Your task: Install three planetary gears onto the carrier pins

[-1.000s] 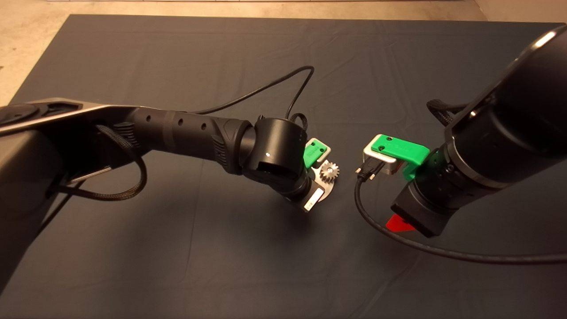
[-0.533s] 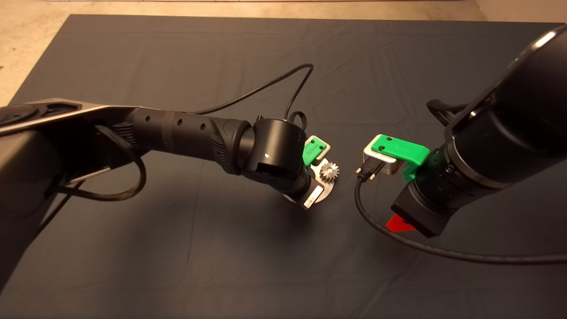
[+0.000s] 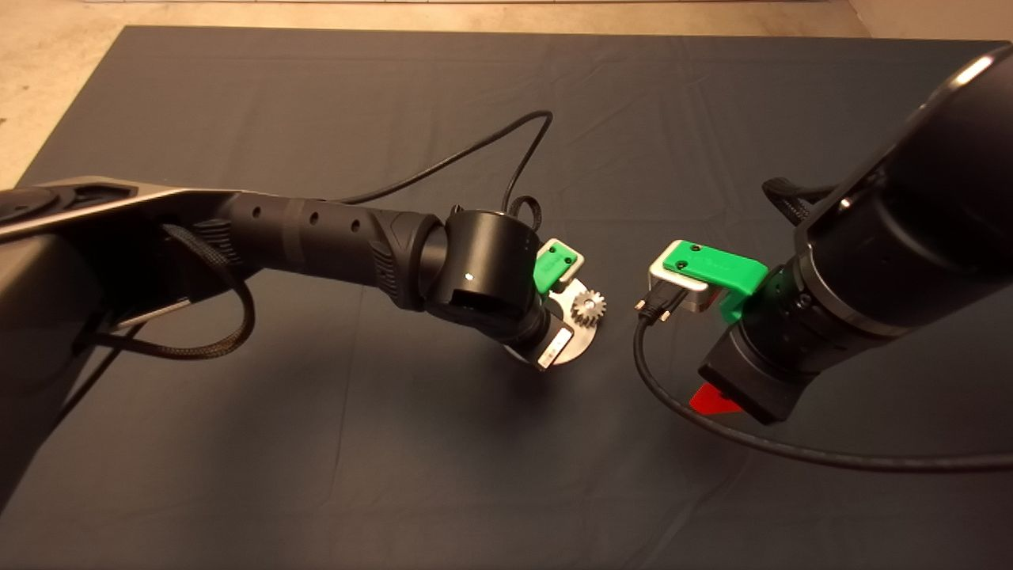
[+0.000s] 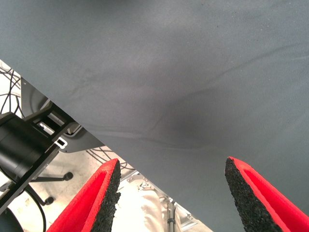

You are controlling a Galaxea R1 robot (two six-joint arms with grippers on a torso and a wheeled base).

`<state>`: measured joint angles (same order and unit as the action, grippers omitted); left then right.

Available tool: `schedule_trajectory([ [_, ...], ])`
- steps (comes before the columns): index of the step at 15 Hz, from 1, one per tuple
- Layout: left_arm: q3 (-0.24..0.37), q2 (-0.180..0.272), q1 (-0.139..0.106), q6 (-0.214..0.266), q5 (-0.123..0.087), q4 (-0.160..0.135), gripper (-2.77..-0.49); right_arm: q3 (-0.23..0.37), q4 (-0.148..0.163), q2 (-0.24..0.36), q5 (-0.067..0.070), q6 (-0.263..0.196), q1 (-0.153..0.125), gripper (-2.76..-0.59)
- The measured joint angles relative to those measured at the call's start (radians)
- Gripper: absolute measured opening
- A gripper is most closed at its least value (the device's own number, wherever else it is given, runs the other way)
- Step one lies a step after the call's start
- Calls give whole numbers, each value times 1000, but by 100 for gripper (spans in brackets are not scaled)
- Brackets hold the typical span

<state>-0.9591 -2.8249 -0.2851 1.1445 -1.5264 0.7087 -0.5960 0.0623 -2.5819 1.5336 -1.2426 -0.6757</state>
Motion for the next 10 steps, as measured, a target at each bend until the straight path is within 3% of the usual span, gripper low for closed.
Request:
schedule_trajectory([
  [10, 29, -1, 18, 33, -3, 17, -240, 0, 0, 0, 0, 0, 0, -176],
])
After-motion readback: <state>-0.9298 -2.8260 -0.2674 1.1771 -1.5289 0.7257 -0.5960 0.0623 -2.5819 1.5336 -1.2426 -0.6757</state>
